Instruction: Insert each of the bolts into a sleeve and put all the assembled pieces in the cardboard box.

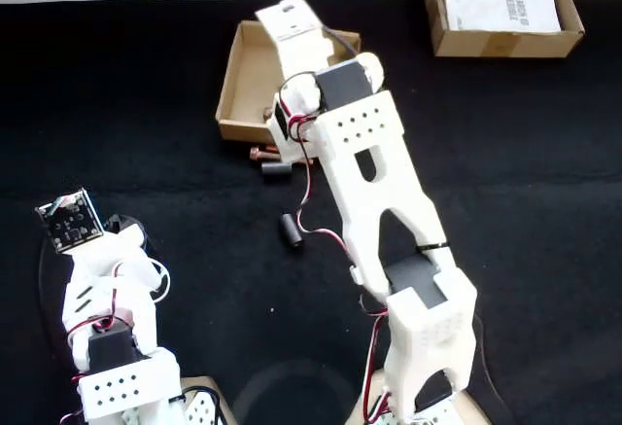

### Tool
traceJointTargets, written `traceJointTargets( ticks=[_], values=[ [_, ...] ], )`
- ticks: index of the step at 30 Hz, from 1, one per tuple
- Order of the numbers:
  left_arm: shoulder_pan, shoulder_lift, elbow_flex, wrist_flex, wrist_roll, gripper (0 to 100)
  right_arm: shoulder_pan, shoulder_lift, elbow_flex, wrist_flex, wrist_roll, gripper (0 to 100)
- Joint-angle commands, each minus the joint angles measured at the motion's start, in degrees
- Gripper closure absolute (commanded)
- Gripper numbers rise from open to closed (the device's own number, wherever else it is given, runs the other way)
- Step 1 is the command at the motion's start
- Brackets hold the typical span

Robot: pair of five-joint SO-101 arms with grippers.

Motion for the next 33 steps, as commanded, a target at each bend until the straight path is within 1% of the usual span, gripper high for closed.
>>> traceJointTargets(
  ticks=[1, 3, 7, 9, 10, 16, 21, 25, 30, 33],
  values=[
    [0.92, 0.31, 1.27, -0.97, -0.35, 99, -2.51, -5.05, 4.18, 1.01, -5.01, 72.8],
    [0.92, 0.31, 1.27, -0.97, -0.35, 99, -4.97, -8.40, 11.74, 1.01, -5.36, 72.8],
    [0.92, 0.31, 1.27, -0.97, -0.35, 99, -13.41, -17.19, 28.62, 0.31, -5.36, 72.8],
    [0.92, 0.31, 1.27, -0.88, -0.35, 99, -16.57, -20.44, 36.26, -2.42, -5.36, 72.8],
    [0.92, 0.31, 1.27, -0.88, -0.35, 99, -17.01, -21.41, 39.78, -4.79, -5.45, 72.8],
    [0.92, 0.31, 1.27, -0.88, -0.35, 99, -14.37, -22.81, 53.41, -20.79, -5.27, 72.8],
    [0.92, 0.31, 1.27, -0.88, -0.35, 99, -10.68, -22.81, 59.30, -32.66, -5.19, 72.8],
    [0.92, 0.31, 1.27, -0.88, -0.35, 99, -8.48, -22.73, 62.64, -39.69, -5.01, 72.8],
    [0.92, 0.31, 1.27, -0.88, -0.35, 99, -8.48, -22.73, 68.18, -47.34, 1.49, 72.8],
    [0.92, 0.31, 1.27, -0.88, -0.35, 99, -8.48, -22.73, 70.73, -51.03, 2.73, 72.8]
  ],
)
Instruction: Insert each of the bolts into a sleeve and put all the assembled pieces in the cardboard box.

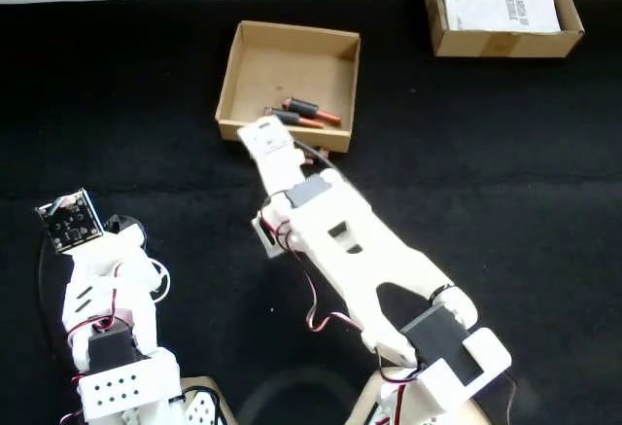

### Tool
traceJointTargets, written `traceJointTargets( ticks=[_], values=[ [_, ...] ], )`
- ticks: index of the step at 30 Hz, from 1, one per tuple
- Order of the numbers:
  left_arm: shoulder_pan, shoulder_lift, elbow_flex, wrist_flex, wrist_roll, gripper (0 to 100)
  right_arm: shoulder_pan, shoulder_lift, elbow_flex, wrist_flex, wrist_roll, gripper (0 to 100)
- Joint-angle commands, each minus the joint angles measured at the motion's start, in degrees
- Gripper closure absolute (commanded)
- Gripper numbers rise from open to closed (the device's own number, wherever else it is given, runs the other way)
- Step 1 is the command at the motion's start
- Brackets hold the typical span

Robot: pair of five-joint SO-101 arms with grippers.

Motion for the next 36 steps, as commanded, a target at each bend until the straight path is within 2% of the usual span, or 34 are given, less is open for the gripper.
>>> traceJointTargets(
  ticks=[1, 11, 21, 29, 32, 36],
  values=[
    [0.92, 0.31, 1.27, -0.88, -0.35, 99, 0.84, -3.21, 1.63, -4.26, 1.93, 72.8],
    [0.92, -0.04, 1.27, -0.88, -0.35, 99, 1.19, 2.24, 1.45, -5.41, 1.93, 73.8],
    [0.92, -0.13, 1.27, -0.79, -0.35, 99, 1.45, 10.95, -3.47, -5.41, 1.93, 99.2],
    [0.92, -0.13, 1.27, -0.79, -0.35, 99, 2.77, 12.79, -6.46, -4.79, 1.93, 99.1],
    [0.92, -0.13, 1.27, -0.79, -0.35, 99, 2.77, 12.79, -9.45, -0.13, 1.93, 99.1],
    [1.01, 0.22, 1.27, -0.97, -0.35, 99, 3.12, 12.62, -19.21, 11.12, 1.93, 99.1]
  ],
)
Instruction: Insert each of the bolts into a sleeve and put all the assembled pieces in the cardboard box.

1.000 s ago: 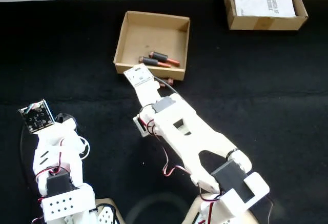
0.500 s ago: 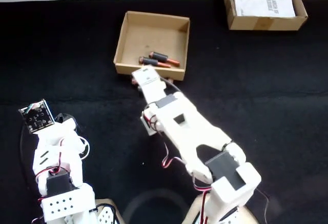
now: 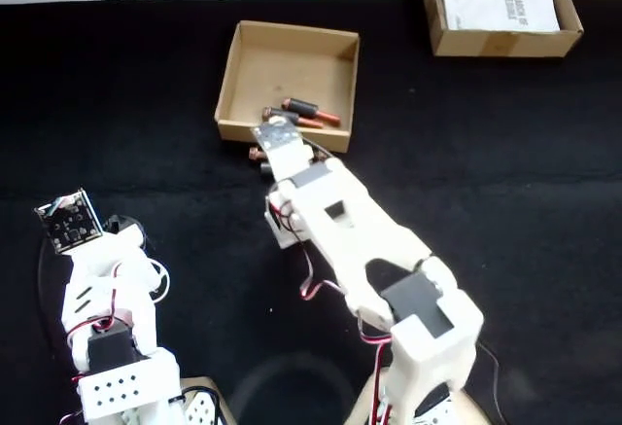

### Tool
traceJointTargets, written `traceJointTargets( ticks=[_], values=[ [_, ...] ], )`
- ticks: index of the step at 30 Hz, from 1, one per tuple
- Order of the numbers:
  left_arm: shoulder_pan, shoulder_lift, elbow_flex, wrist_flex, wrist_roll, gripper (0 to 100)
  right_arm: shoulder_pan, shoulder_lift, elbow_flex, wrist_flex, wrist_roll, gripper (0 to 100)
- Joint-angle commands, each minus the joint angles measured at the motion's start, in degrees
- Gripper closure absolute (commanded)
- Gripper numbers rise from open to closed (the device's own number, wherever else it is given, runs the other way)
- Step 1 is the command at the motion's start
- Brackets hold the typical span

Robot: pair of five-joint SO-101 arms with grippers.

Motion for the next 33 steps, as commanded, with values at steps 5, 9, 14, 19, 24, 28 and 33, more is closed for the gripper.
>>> traceJointTargets(
  ticks=[5, 9, 14, 19, 24, 28, 33],
  values=[
    [1.54, 0.31, 1.27, -0.97, -0.35, 99, 2.07, -3.38, -23.08, 21.58, 0.44, 99.1],
    [2.15, 0.31, 1.27, -0.88, -0.35, 99, 2.42, -7.16, -32.75, 29.85, 0.44, 99.1],
    [2.24, 0.31, 1.27, -1.05, -0.18, 99, 2.59, -13.32, -39.52, 42.24, 0.44, 99.1],
    [6.90, 0.40, 1.27, -0.70, -0.18, 99, 9.45, -26.59, -33.80, 44.44, 0.09, 99.1],
    [8.04, 0.40, 1.27, 2.20, -0.09, 99, 15.34, -49.01, -16.92, 44.35, 0.09, 99.1],
    [10.07, 0.31, 1.27, 8.18, -0.09, 99, 17.89, -67.03, -4.88, 44.18, 0.18, 99.1],
    [12.18, 0.04, 1.27, 15.65, -0.09, 99, 26.07, -82.77, 5.14, 44.26, 0.35, 99.1]
  ],
)
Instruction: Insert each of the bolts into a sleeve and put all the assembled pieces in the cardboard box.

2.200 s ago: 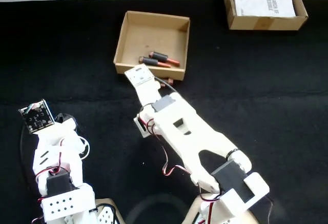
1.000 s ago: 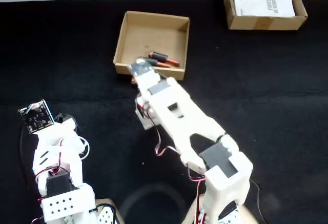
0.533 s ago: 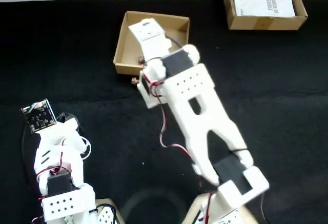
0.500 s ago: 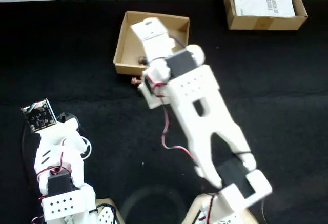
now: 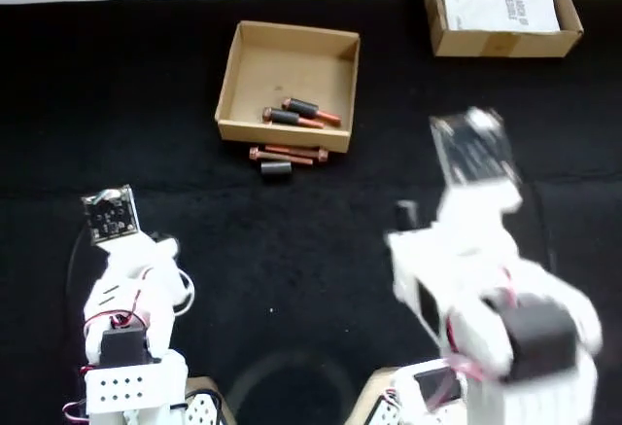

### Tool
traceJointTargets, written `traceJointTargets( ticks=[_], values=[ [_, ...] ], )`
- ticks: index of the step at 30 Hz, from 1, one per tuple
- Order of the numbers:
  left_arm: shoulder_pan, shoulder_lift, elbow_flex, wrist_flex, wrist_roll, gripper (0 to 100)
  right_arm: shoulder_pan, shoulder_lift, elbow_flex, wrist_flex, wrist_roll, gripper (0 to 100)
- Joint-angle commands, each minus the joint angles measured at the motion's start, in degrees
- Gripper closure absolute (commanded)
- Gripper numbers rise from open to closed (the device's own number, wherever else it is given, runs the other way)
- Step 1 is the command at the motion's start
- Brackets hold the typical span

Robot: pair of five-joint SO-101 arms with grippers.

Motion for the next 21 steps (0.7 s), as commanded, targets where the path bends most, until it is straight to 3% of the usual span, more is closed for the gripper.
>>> traceJointTargets(
  ticks=[1, 6, 11, 16, 21],
  values=[
    [1.36, -0.22, 1.27, 6.24, -0.18, 99, 6.99, -11.30, 5.85, 0.48, 0.35, 99.1],
    [1.54, 0.22, -1.27, 13.01, -0.62, 99, 19.30, -23.52, 14.11, 0.40, 0.53, 99.1],
    [1.45, 0.31, -4.09, 13.63, -10.11, 99, 35.74, -31.78, 27.38, -7.52, 0.97, 99.1],
    [4.00, 2.59, -21.23, 23.12, -11.60, 99, 51.65, -38.29, 42.95, -20.97, 11.08, 99.1],
    [9.98, 21.14, -44.18, 35.08, -7.03, 99, 60.70, -44.26, 52.62, -29.49, 17.41, 99.1]
  ],
)
